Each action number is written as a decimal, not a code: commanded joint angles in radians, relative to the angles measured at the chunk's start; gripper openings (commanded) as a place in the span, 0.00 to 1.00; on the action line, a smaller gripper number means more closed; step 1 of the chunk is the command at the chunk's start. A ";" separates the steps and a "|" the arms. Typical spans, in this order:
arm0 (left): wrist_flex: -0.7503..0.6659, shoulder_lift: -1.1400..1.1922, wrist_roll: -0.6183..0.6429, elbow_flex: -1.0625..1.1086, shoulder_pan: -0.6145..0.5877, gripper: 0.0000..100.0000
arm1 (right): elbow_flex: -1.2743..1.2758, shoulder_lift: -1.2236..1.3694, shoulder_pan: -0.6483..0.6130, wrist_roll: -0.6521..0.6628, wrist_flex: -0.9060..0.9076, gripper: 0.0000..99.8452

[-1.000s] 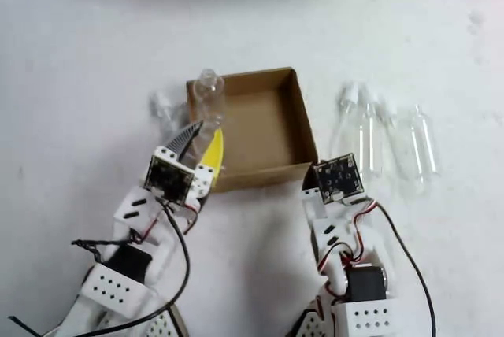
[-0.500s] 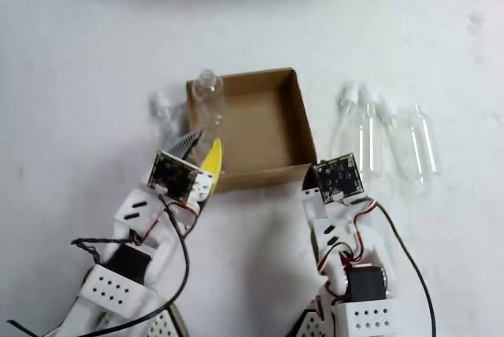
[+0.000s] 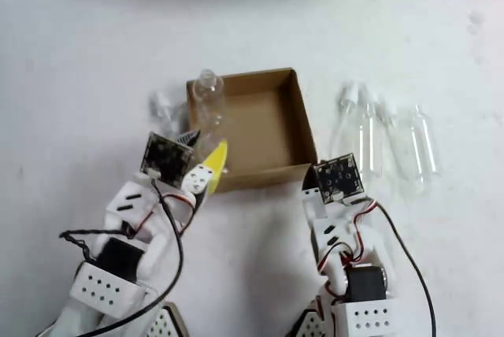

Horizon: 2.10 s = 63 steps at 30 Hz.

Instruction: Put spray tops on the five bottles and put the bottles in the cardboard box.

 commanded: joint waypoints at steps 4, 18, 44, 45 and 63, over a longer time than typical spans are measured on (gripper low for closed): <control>0.181 -0.008 0.094 -0.178 -0.016 0.21 | 0.009 -0.005 0.012 0.006 0.001 0.02; 0.350 -0.004 0.100 -0.410 -0.302 0.20 | 0.009 -0.005 0.045 0.000 -0.076 0.02; -0.052 -0.007 0.115 0.018 -0.437 0.20 | -1.003 0.947 -0.027 0.069 0.254 0.07; -0.052 -0.007 0.115 0.018 -0.437 0.20 | -1.079 1.041 -0.027 0.069 0.286 0.07; -0.057 -0.007 0.115 0.020 -0.435 0.20 | -2.088 2.249 -0.079 -0.068 0.664 0.18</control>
